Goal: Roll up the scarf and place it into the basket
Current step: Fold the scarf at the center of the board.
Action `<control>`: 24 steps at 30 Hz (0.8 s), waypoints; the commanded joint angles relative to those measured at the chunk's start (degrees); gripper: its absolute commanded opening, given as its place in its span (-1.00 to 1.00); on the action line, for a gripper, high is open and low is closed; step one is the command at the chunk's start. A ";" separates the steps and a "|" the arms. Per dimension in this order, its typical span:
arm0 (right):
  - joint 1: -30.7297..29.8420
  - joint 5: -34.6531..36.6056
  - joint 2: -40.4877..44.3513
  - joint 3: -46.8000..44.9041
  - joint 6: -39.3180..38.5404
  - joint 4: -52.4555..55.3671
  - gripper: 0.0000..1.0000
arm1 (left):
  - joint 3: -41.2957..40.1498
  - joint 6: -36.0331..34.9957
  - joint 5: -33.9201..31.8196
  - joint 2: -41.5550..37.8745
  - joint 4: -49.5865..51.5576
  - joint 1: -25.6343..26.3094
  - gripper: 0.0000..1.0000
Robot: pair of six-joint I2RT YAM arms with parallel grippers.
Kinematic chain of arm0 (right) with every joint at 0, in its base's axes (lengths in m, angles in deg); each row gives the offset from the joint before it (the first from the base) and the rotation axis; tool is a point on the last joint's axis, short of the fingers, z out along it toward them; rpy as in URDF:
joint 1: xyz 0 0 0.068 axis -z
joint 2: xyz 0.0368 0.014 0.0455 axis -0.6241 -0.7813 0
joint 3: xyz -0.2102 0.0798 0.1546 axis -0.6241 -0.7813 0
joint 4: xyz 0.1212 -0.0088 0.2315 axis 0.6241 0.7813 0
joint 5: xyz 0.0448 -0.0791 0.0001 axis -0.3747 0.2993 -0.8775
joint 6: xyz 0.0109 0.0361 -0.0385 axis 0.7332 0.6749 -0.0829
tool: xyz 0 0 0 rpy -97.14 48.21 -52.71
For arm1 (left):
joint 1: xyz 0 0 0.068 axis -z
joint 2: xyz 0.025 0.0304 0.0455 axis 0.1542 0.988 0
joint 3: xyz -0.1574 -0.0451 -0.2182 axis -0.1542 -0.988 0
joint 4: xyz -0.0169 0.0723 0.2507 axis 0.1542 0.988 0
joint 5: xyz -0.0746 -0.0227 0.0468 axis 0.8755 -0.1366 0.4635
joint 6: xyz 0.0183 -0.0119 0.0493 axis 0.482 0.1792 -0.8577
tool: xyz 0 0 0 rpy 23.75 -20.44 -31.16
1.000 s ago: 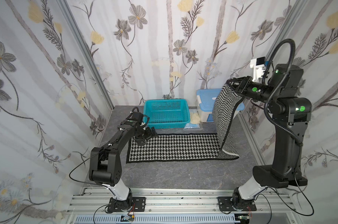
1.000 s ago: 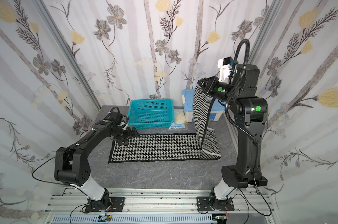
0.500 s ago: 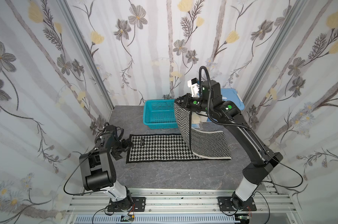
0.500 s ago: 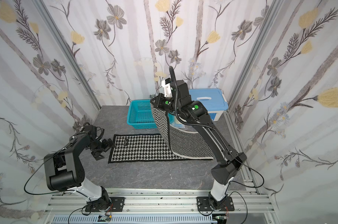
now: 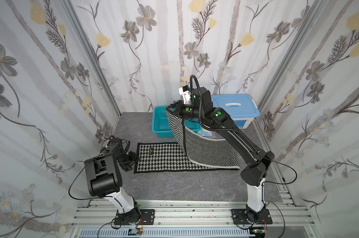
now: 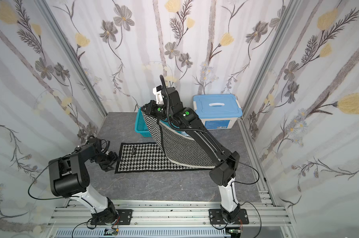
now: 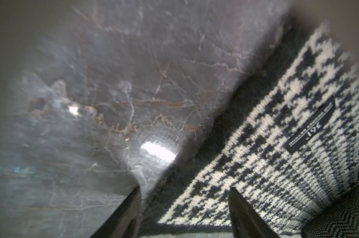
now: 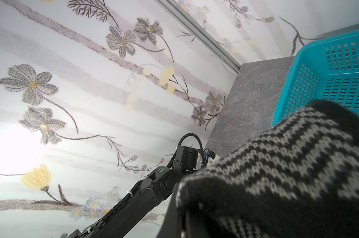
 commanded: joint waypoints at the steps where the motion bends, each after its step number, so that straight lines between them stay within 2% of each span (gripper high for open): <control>1: 0.08 -0.36 1.87 0.20 -3.25 2.99 -1.00 | -1.69 -0.91 0.13 1.18 -0.70 1.17 0.16; 5: -0.03 -3.50 2.62 -1.32 -2.63 3.39 -1.00 | -2.11 -1.28 -0.95 0.72 -0.27 2.67 -0.18; 7: -0.96 -4.17 2.26 -1.32 -2.17 3.50 -1.00 | -2.06 -1.04 -0.79 0.75 -0.10 3.08 -0.26; 12: -4.20 -5.26 -2.13 -1.24 4.15 -3.46 -1.00 | -2.48 -0.10 -1.13 -0.45 0.43 3.87 -0.26; 16: -6.25 -5.09 -7.00 -0.84 9.69 -10.03 -1.00 | -3.51 1.28 -2.26 -2.91 1.13 4.06 -0.09; 24: -10.92 -5.52 -15.71 -0.67 18.25 -21.18 -1.00 | -5.56 3.29 -3.29 -4.29 0.91 3.98 0.02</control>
